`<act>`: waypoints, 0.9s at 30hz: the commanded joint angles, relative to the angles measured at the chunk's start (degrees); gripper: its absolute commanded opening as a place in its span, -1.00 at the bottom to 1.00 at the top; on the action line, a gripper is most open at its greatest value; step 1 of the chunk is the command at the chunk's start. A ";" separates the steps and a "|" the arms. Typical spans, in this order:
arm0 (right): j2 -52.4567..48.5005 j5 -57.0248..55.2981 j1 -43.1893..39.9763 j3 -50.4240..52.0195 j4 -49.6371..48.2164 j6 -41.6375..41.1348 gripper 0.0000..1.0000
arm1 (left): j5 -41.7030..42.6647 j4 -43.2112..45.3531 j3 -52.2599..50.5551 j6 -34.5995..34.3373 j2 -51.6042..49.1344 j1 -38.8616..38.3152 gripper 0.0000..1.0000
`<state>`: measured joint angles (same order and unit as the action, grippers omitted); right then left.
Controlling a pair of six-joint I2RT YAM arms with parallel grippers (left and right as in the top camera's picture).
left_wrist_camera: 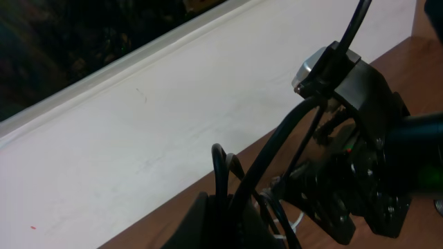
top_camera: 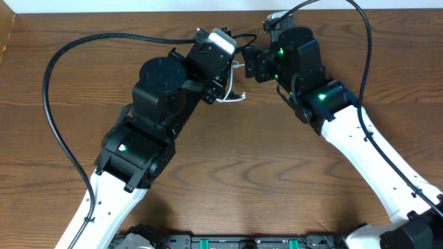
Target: Untangle cables
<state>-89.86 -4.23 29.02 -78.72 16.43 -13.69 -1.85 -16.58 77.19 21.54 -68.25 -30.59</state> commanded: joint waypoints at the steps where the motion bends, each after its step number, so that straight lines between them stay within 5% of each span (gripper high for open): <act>1: -0.50 0.37 -0.04 -0.72 0.13 -0.66 0.78 | 0.11 0.33 2.08 -0.70 1.18 -0.13 -0.85; 17: -2.89 0.79 0.13 -0.72 1.88 -0.66 0.64 | 0.09 0.35 2.08 -0.70 1.18 -0.13 -0.85; 27: -2.89 0.81 0.24 -0.72 2.03 -0.68 -0.02 | 0.09 0.33 2.08 -0.70 1.18 -0.13 -0.85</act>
<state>-92.53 -3.38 29.08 -78.72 18.41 -14.35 -1.85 -16.58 77.19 21.19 -68.25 -30.59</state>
